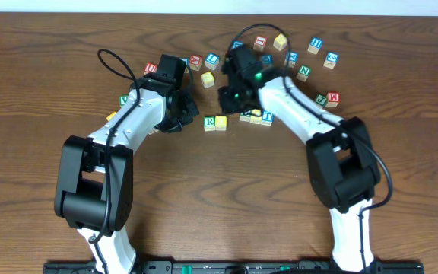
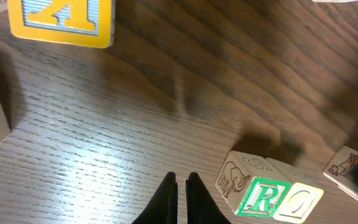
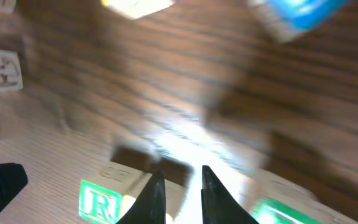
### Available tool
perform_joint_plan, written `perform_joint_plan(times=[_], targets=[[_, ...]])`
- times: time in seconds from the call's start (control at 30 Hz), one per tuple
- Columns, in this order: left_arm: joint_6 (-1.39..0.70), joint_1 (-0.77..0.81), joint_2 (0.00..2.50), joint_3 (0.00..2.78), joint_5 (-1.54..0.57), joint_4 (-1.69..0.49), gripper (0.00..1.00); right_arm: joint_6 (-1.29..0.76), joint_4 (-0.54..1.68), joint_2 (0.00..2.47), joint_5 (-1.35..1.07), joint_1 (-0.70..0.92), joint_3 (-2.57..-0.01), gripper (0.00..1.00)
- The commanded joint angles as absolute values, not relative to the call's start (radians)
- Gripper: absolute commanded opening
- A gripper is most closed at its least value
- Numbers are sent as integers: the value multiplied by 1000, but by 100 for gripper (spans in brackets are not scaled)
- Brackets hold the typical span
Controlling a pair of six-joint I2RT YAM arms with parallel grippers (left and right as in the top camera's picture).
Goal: Spell out ROBOT
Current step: 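Press the R and O blocks together between both grippers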
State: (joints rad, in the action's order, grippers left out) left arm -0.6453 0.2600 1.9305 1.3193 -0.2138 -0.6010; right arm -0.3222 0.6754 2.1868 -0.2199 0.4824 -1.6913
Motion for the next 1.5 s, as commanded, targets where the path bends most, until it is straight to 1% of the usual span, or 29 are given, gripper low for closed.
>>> perform_joint_plan(times=[0.0,0.3,0.63,0.73,1.0,1.1,1.33,1.47], targets=[[-621,268,1943,1313,-234,-591,7,-329,696,2110,-216,456,-1713,15],[-621,294,2027,1313,-323,-542,7,-328,765,2107,-244,455,-1713,13],[-621,293,2059,1313,-329,-521,7,-329,836,2108,-241,508,-1696,10],[-620,293,2059,1313,-328,-514,7,-362,844,2117,-202,527,-1677,9],[-602,293,2059,1313,-329,-513,7,-416,787,2130,-169,538,-1602,7],[-587,293,2059,1313,-329,-510,7,-440,743,2130,-167,537,-1574,10],[-570,293,2059,1313,-334,-502,8,-456,723,2130,-167,537,-1559,11],[-527,293,2059,1313,-361,-474,7,-457,710,2140,-167,538,-1557,10]])
